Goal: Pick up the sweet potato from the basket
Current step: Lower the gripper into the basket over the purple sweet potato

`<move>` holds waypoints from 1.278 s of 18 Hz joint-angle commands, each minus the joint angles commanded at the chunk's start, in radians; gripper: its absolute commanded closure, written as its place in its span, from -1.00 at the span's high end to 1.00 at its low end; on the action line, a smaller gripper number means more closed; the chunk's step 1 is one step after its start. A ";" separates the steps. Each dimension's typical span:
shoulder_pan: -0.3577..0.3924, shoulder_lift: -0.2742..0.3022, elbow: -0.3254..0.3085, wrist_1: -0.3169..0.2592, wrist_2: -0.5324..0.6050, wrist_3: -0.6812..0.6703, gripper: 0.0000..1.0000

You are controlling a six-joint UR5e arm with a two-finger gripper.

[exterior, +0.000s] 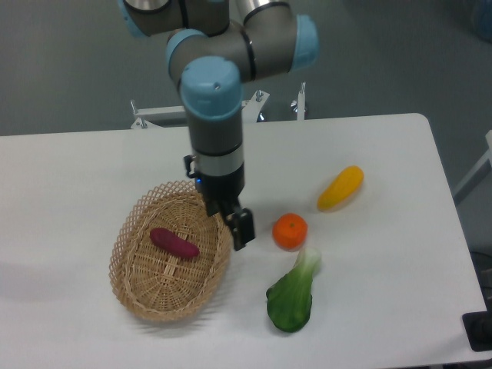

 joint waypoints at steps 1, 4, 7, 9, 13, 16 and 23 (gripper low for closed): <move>-0.025 -0.006 -0.014 0.000 0.032 0.032 1.00; -0.080 -0.037 -0.049 0.002 0.083 0.079 1.00; -0.135 -0.081 -0.063 0.017 0.085 0.077 1.00; -0.149 -0.124 -0.071 0.076 0.086 0.065 1.00; -0.171 -0.150 -0.094 0.121 0.088 0.075 1.00; -0.171 -0.140 -0.112 0.120 0.101 0.089 1.00; -0.172 -0.152 -0.114 0.124 0.112 0.085 0.87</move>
